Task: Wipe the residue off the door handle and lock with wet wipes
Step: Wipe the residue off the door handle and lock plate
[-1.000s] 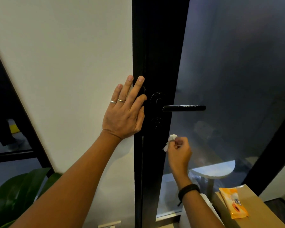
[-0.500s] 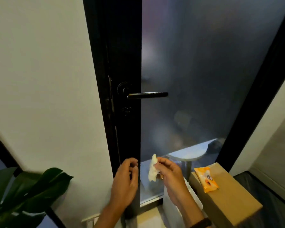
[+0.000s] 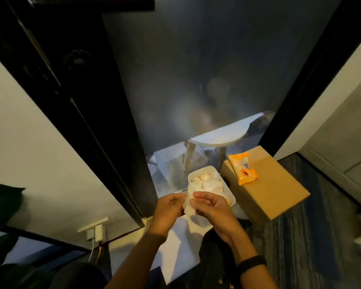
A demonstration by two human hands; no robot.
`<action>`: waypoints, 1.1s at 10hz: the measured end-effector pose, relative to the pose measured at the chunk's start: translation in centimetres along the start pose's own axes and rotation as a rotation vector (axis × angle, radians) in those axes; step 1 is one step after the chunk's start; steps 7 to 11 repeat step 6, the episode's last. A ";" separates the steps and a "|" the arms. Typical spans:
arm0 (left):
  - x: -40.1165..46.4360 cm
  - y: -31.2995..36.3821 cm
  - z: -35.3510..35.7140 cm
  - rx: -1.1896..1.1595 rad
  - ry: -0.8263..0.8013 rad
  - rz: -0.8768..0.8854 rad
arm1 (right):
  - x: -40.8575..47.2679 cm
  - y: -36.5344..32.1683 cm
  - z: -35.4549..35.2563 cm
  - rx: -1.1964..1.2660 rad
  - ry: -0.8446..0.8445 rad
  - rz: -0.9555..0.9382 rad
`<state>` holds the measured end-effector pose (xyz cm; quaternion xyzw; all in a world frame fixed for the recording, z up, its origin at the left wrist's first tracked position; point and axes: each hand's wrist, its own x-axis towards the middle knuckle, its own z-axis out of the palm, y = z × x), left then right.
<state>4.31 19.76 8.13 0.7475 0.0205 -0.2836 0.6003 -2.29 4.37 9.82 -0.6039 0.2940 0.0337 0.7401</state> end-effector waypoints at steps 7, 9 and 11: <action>14.9 -6.4 9.5 0.222 -0.103 -0.224 | 17.0 8.5 -6.5 -0.282 0.557 0.205; 14.9 -6.4 9.5 0.222 -0.103 -0.224 | 17.0 8.5 -6.5 -0.282 0.557 0.205; 14.9 -6.4 9.5 0.222 -0.103 -0.224 | 17.0 8.5 -6.5 -0.282 0.557 0.205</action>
